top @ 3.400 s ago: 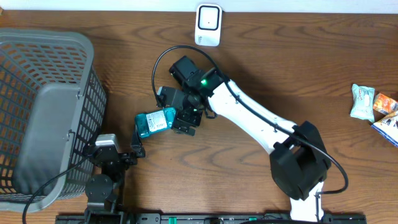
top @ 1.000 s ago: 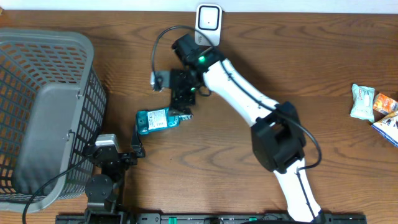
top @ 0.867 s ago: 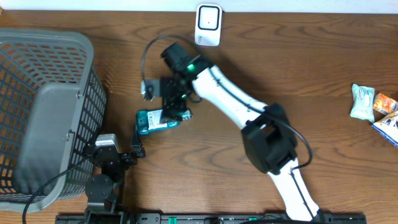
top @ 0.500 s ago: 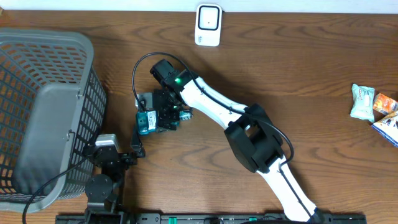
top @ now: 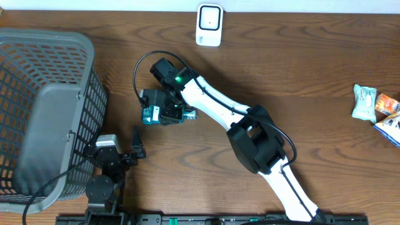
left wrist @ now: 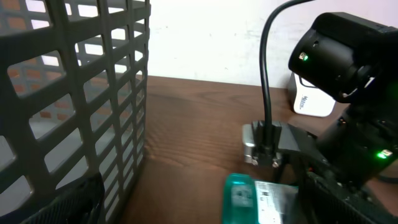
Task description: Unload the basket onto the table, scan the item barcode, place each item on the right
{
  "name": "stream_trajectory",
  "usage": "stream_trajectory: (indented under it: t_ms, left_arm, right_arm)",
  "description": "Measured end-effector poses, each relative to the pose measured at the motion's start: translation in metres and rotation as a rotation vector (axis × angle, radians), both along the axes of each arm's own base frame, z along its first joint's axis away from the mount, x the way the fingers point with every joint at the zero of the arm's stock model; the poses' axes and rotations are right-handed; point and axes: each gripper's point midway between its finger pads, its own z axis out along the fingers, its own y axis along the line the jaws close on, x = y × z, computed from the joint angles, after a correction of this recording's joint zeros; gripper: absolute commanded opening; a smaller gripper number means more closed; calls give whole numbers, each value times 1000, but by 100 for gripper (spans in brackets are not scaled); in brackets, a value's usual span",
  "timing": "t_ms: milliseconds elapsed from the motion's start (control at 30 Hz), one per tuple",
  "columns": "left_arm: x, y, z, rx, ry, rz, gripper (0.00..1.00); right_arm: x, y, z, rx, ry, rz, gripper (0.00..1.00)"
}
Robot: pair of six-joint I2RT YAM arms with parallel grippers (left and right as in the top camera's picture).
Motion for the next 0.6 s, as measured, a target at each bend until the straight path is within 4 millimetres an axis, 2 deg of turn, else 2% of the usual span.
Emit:
stream_trajectory:
  t_ms: [67, 133, 233, 367, 433, 467, 600]
  left_arm:
    - [0, 0, 0, 0, 0, 0, 100]
    - [0, 0, 0, 0, -1, 0, 100]
    - [0, 0, 0, 0, 0, 0, 100]
    - [0, 0, 0, 0, 0, 0, 100]
    - [0, 0, 0, 0, 0, 0, 100]
    - [0, 0, 0, 0, 0, 0, 100]
    - [0, 0, 0, 0, 0, 0, 100]
  right_arm:
    - [-1, -13, -1, -62, -5, -12, 55]
    - [-1, -25, -1, -112, -3, -23, 54]
    - [0, -46, -2, -191, 3, -48, 45]
    - [1, -104, -1, -366, 65, -136, 46]
    - [2, -125, 0, -420, 92, -173, 45]
    - [5, -143, 0, -455, 119, -216, 45]
    - [20, -176, 0, -459, 167, -329, 51]
